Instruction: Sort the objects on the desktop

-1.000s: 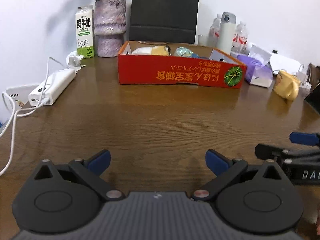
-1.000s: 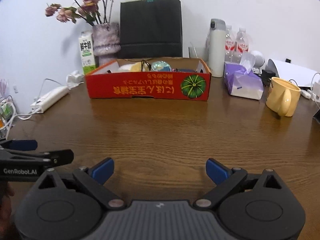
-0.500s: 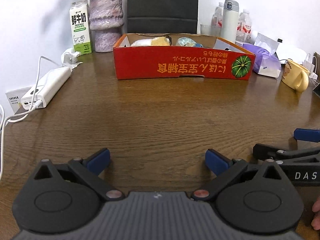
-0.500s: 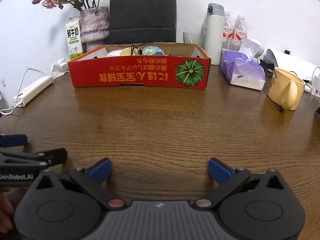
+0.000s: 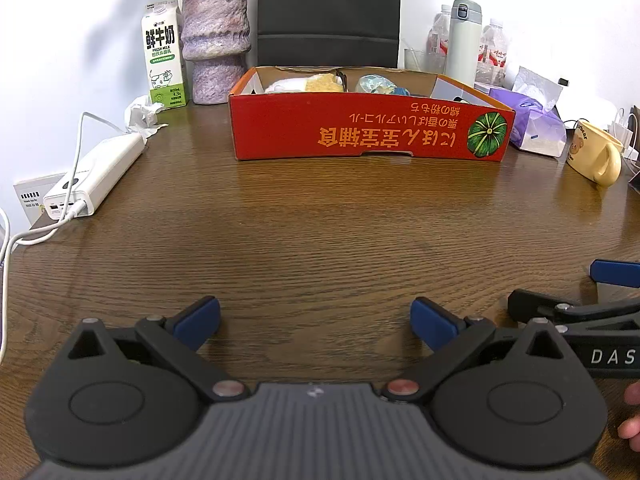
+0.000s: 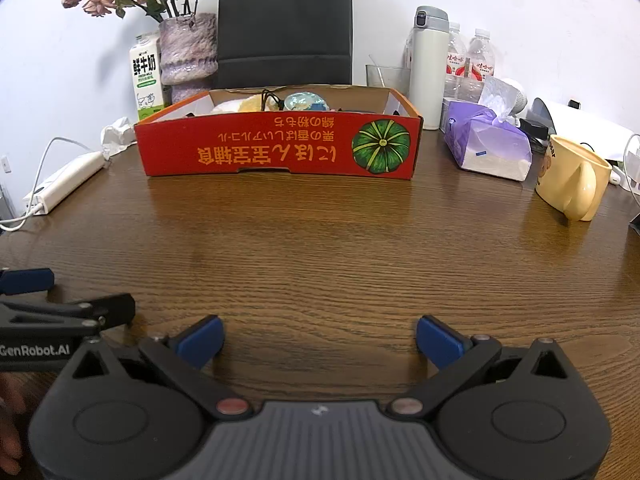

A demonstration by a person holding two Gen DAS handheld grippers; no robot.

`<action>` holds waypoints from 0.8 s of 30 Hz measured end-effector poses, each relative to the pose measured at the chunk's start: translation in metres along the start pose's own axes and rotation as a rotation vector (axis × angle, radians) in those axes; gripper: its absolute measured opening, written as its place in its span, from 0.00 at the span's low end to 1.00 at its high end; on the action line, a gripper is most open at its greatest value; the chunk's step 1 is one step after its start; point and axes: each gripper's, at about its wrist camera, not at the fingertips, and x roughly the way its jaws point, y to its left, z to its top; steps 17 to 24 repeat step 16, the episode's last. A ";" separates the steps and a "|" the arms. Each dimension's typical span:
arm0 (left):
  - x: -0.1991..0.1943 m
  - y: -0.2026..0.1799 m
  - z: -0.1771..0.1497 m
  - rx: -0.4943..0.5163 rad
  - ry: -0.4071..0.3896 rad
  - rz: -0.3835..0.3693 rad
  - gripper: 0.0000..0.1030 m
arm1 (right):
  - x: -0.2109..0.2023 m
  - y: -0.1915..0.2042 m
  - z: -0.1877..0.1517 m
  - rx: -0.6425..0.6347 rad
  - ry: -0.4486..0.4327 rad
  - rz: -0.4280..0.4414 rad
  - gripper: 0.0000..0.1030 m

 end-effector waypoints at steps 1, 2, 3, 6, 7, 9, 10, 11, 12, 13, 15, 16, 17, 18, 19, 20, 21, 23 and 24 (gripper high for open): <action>0.000 0.000 0.000 0.000 0.000 0.000 1.00 | 0.000 0.000 0.000 0.001 0.000 0.000 1.00; 0.000 0.000 0.000 -0.001 0.000 0.001 1.00 | 0.000 0.000 0.000 0.002 0.000 -0.001 1.00; 0.000 0.000 0.000 -0.002 0.000 0.003 1.00 | 0.000 -0.001 0.000 0.003 0.000 -0.002 1.00; 0.000 0.002 0.000 -0.010 0.000 0.013 1.00 | 0.000 0.001 0.001 0.013 0.000 -0.015 1.00; 0.000 0.002 0.000 -0.011 0.000 0.015 1.00 | 0.000 0.002 0.001 0.014 0.000 -0.016 1.00; 0.000 0.002 0.000 -0.011 0.000 0.016 1.00 | 0.000 0.002 0.001 0.013 0.000 -0.016 1.00; 0.000 0.002 0.000 -0.012 0.000 0.016 1.00 | 0.000 0.002 0.001 0.013 0.000 -0.016 1.00; 0.000 0.002 0.000 -0.011 0.000 0.016 1.00 | 0.000 0.002 0.001 0.013 0.000 -0.016 1.00; 0.000 0.002 0.000 -0.013 0.000 0.018 1.00 | 0.001 0.003 0.001 0.013 0.000 -0.016 1.00; 0.000 0.002 0.000 -0.015 0.000 0.020 1.00 | 0.001 0.003 0.001 0.013 0.000 -0.016 1.00; -0.001 0.002 0.000 -0.016 0.000 0.022 1.00 | 0.000 0.002 0.000 0.013 0.000 -0.016 1.00; -0.001 0.003 0.000 -0.017 0.000 0.023 1.00 | 0.000 0.002 0.001 0.013 0.000 -0.015 1.00; -0.001 0.003 0.000 -0.017 0.000 0.023 1.00 | 0.000 0.002 0.001 0.013 0.000 -0.015 1.00; -0.001 0.003 0.000 -0.017 0.000 0.023 1.00 | 0.000 0.002 0.001 0.013 0.000 -0.015 1.00; -0.001 0.003 0.000 -0.017 0.000 0.023 1.00 | 0.000 0.002 0.001 0.013 0.000 -0.015 1.00; -0.001 0.003 0.000 -0.017 0.000 0.023 1.00 | 0.000 0.002 0.001 0.013 0.000 -0.015 1.00; -0.001 0.003 0.000 -0.017 0.000 0.023 1.00 | 0.000 0.002 0.001 0.013 0.000 -0.015 1.00; -0.001 0.003 0.000 -0.017 0.000 0.023 1.00 | 0.000 0.002 0.001 0.013 0.000 -0.015 1.00; -0.001 0.003 0.000 -0.017 0.000 0.023 1.00 | 0.000 0.002 0.001 0.013 0.000 -0.015 1.00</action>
